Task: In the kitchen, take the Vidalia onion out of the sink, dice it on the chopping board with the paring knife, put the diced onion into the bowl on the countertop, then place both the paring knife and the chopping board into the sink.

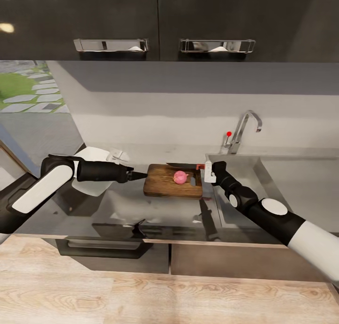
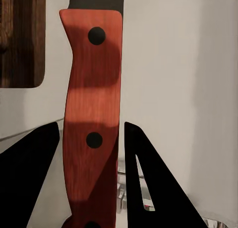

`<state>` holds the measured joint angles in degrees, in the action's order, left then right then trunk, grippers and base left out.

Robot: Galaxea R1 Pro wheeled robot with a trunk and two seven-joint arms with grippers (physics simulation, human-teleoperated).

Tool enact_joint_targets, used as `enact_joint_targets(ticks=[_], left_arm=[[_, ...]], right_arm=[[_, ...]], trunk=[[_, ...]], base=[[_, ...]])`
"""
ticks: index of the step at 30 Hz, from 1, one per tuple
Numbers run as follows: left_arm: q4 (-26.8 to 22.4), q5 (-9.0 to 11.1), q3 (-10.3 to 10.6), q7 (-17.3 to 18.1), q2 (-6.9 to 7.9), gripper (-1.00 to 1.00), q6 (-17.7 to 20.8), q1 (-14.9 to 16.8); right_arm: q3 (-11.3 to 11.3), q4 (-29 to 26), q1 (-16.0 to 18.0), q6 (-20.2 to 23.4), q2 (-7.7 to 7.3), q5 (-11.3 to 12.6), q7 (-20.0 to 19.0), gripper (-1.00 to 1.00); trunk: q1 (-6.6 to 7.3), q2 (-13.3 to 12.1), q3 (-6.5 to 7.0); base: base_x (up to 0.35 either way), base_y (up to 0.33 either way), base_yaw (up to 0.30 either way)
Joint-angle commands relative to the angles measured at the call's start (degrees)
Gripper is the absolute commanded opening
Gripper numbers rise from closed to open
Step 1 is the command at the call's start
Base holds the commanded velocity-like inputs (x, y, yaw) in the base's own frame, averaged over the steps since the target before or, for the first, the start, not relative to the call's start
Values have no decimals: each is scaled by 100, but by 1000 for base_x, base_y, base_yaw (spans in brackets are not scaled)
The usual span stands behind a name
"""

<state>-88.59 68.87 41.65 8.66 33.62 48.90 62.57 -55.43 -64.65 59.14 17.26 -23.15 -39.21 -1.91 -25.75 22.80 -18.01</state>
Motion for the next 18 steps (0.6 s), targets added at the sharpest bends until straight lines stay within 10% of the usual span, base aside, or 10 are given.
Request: enact_joint_targets(ticks=[1, 18], left_arm=[[0, -23, 9, 30, 4, 100, 2, 10], [1, -23, 9, 30, -31, 100, -3, 10]], right_arm=[[-20, -13, 10, 45, -5, -61, -20, -100], [-180, -13, 10, 20, -5, -61, -20, -100]], trunk=[[-4, 12, -11], [-4, 12, -11]], base=[[0, 0, 0], [0, 0, 0]])
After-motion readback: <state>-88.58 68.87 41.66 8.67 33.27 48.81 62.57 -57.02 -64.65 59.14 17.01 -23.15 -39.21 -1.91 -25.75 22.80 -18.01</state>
